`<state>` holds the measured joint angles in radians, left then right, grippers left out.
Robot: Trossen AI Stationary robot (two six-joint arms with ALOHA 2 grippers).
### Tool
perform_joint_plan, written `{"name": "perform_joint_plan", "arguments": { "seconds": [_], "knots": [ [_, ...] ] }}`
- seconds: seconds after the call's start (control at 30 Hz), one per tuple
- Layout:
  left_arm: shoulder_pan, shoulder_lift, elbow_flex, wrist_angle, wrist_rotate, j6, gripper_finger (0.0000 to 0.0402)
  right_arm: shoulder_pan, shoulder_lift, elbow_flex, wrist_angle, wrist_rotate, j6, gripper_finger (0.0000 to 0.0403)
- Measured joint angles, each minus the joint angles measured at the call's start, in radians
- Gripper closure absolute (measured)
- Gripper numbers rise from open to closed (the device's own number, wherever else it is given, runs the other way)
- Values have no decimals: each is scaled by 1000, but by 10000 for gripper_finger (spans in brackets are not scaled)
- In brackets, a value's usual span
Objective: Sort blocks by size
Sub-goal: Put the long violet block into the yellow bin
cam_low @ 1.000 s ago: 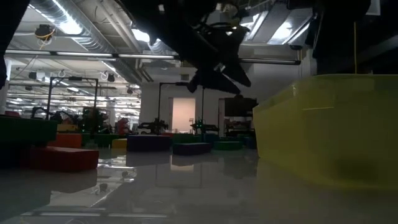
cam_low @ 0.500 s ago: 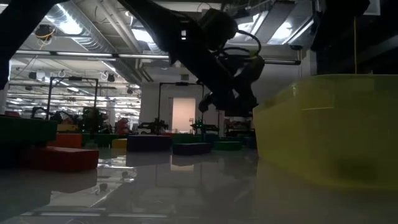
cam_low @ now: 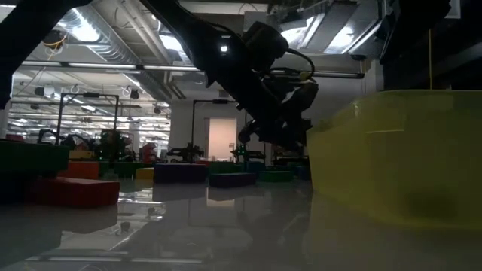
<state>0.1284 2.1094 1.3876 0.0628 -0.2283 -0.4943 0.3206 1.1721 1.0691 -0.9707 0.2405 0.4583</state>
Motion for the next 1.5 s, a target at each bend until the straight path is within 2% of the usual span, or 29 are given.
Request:
{"name": "perform_joint_plan", "arguments": {
  "seconds": [0.43,1.5],
  "knots": [
    [16,60,0,6,0,-83,281,0,1,0,-1,39,0,349],
    [18,68,0,47,-21,-108,281,0,1,0,0,40,0,349]
  ]
}}
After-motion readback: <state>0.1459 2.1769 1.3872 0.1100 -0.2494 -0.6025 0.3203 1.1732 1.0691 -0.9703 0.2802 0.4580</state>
